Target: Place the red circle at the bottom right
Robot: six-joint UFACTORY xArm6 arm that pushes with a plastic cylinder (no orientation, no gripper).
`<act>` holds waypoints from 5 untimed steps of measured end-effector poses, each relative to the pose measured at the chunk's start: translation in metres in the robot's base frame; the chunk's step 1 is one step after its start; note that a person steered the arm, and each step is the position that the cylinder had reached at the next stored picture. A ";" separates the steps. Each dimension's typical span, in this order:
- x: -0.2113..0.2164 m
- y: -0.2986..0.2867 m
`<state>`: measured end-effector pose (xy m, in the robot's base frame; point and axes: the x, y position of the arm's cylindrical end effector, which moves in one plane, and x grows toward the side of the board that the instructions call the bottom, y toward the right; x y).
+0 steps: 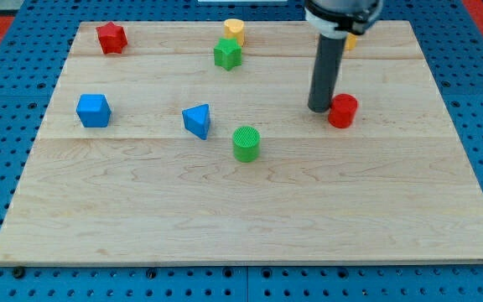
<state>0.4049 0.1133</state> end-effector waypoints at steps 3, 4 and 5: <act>-0.028 -0.017; -0.029 -0.013; 0.011 0.032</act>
<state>0.4164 0.1452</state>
